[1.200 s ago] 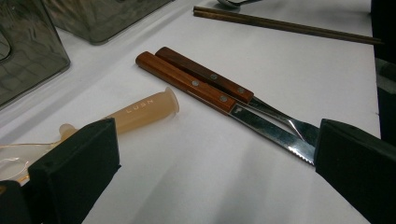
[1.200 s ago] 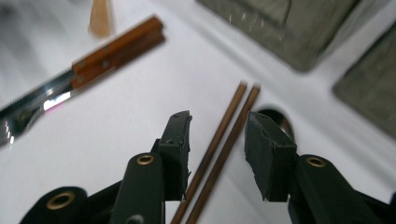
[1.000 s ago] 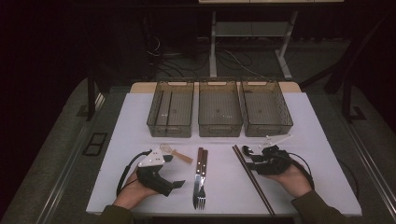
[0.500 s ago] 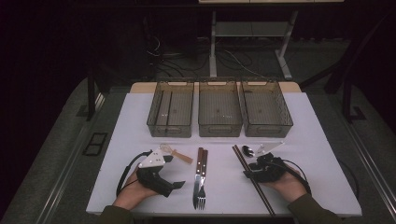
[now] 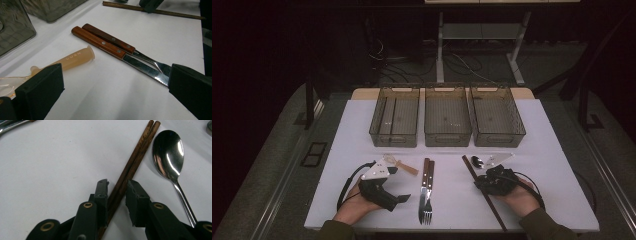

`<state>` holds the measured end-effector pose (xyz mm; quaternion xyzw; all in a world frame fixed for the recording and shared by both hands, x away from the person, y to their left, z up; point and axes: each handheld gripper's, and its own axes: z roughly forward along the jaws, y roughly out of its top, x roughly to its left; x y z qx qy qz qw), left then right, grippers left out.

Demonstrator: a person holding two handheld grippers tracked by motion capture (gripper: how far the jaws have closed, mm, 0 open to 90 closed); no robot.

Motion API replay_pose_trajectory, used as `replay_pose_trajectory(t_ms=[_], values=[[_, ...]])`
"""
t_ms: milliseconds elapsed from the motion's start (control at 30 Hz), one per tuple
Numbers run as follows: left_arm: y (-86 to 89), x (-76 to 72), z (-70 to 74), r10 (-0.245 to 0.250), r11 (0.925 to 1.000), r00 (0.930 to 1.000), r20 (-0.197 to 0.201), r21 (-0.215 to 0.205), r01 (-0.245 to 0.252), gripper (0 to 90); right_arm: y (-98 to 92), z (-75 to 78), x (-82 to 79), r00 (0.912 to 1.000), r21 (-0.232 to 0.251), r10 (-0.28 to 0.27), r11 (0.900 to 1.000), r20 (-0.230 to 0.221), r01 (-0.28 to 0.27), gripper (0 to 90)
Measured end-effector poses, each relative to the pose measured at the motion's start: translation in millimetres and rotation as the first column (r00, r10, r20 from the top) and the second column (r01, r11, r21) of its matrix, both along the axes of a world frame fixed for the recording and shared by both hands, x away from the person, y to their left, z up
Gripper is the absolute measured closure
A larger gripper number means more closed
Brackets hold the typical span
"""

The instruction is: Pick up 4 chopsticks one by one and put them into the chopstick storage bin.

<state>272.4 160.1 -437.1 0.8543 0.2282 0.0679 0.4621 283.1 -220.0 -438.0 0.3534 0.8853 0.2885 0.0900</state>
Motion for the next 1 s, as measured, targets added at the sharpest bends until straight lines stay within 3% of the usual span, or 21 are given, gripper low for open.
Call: replay_pose_trajectory(t_ms=[533,1000], values=[[-0.8,0.1,-0.2,-0.004,1.0,1.0,-0.003,-0.001,0.004,0.0,6.9,0.6,1.9,0.9991,0.01,0.041,0.999,-0.003,-0.041,73.2],[-0.7,0.0,-0.1,-0.005,1.0,1.0,-0.002,-0.002,0.005,0.0,30.8,0.5,-5.2,0.9852,0.015,0.169,0.985,0.028,-0.169,76.0]])
